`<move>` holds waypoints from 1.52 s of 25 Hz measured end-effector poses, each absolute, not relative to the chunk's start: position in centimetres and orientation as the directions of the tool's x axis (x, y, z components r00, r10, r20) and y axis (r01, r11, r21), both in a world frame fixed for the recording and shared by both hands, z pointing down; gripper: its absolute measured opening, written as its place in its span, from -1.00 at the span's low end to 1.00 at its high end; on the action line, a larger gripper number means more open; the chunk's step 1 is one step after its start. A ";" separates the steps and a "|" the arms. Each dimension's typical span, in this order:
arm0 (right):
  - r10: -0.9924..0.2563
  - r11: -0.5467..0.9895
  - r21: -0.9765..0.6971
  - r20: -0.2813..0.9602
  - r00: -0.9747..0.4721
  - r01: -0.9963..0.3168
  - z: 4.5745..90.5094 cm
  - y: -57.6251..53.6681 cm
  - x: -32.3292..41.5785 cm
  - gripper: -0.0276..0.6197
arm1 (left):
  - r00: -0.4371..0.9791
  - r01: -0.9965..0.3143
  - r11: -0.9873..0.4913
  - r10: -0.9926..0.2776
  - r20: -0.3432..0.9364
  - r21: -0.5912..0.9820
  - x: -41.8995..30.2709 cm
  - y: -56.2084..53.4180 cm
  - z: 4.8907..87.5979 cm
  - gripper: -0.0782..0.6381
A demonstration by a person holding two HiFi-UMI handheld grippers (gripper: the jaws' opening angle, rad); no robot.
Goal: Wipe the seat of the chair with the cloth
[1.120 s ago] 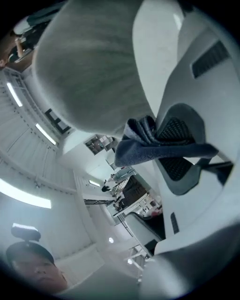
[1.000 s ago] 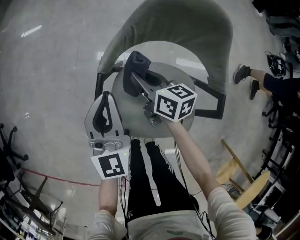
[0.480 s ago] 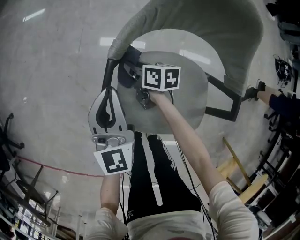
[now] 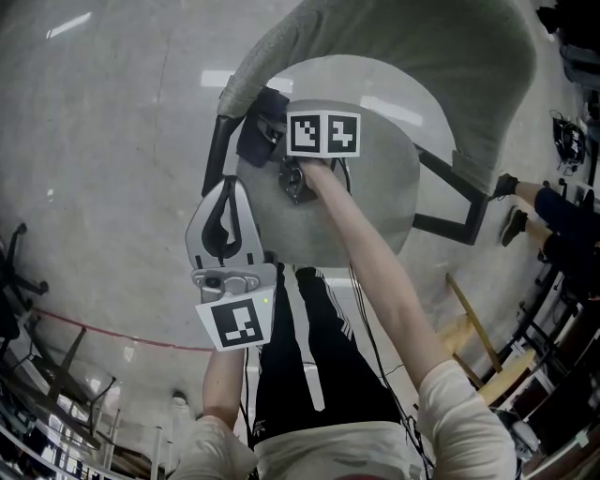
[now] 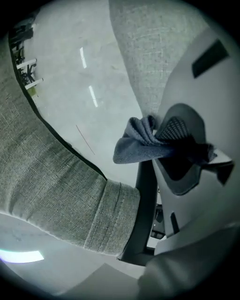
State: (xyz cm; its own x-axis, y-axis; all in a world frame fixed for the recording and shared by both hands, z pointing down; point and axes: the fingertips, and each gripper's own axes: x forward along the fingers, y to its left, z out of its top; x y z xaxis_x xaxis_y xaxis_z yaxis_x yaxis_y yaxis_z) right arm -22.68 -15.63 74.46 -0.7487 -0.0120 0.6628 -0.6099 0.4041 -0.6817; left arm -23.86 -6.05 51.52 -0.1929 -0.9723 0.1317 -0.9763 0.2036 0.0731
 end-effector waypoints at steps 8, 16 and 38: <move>-0.014 0.457 -0.601 0.732 -0.681 -0.656 75.2 -17.1 -19.3 -0.76 | -0.190 -0.978 0.200 -0.971 0.147 0.054 -23.2 -6.3 51.8 -0.74; -0.059 0.469 -0.525 0.784 -0.618 -0.710 75.0 -18.8 -13.9 -0.76 | -0.168 -0.984 0.175 -0.975 0.143 0.037 -21.8 -6.8 51.0 -0.74; -0.276 0.363 -0.126 0.932 -0.235 -0.923 75.2 -23.4 8.8 -0.76 | -0.012 -1.000 0.015 -0.989 0.151 0.021 -14.7 -8.8 49.9 -0.74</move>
